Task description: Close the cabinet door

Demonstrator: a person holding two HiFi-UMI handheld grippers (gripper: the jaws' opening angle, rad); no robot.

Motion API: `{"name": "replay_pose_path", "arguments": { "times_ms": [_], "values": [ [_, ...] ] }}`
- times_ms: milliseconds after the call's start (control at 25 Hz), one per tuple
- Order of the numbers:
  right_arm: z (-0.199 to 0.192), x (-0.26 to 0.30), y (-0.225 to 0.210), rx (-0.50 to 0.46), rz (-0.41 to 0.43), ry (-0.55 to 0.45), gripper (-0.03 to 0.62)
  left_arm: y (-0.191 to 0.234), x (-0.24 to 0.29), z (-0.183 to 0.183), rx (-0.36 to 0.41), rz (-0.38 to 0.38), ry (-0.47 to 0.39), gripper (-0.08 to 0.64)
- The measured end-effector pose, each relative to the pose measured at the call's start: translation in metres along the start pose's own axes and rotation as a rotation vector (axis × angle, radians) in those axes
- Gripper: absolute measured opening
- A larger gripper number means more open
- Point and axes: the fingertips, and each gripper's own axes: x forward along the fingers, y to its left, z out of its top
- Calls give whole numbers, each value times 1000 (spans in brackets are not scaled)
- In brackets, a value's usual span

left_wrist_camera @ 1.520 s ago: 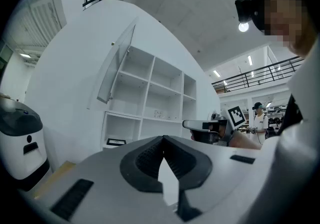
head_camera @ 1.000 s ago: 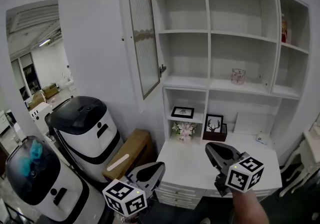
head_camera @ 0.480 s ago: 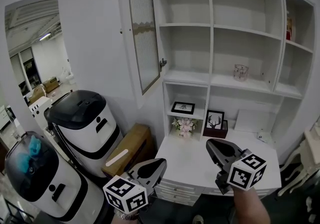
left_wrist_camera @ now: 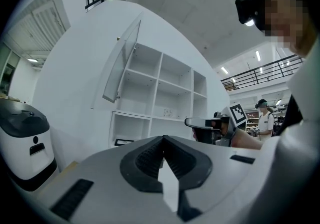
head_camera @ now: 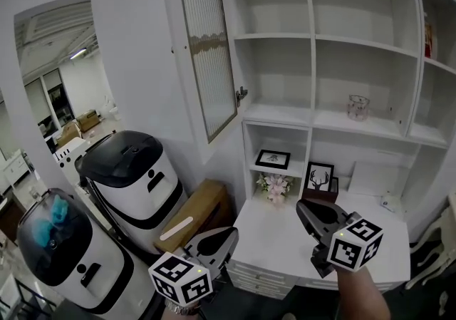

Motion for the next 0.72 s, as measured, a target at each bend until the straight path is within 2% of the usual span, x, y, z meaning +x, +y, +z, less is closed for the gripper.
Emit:
{"name": "replay_pose_path", "arguments": {
  "times_ms": [440, 720],
  "values": [
    [6, 37, -45, 20, 101, 23, 5, 24, 40, 4, -20, 109, -24, 5],
    [8, 67, -65, 23, 198, 37, 6, 36, 63, 7, -22, 194, -34, 5]
  ]
}}
